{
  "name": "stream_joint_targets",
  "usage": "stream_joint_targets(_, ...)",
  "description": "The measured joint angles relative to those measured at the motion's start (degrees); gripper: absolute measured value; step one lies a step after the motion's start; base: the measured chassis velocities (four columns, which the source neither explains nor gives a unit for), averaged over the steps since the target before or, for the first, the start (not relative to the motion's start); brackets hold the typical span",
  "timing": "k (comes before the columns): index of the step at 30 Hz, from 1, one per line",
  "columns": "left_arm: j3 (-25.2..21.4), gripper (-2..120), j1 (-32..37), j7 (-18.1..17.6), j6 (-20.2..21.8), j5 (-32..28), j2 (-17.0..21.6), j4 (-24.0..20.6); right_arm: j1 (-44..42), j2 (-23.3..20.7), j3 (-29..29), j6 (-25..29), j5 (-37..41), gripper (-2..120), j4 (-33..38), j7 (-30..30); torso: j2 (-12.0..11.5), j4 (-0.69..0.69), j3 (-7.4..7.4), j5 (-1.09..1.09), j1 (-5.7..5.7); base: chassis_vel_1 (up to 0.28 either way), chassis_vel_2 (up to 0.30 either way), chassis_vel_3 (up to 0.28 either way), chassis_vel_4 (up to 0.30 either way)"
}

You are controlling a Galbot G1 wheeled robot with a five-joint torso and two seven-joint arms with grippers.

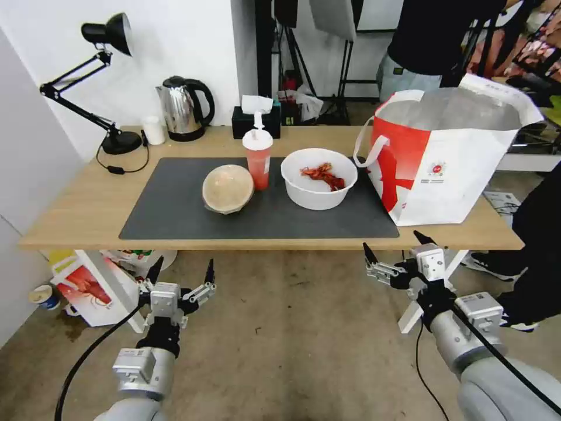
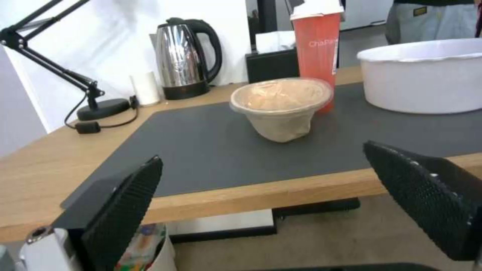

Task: Pick up the trash from the table and place it into the takeout bag.

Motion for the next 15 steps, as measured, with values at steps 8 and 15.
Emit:
stream_joint_targets(8,0.0,100,0.0,0.0,0.0,0.0,0.0,0.0,3.5,-1.7,0.0,0.0,3.1,100,-0.2,-0.2,0.0,0.0,0.0,-0.01,0.01,0.0,0.0,0.0,0.0)
stream_joint_targets(15,0.0,100,0.0,0.0,0.0,0.0,0.0,0.0,11.6,-5.6,-1.4,2.4,7.5,100,-5.4,-1.5,0.0,0.01,0.0,0.0,0.01,0.0,0.0,0.0,0.0)
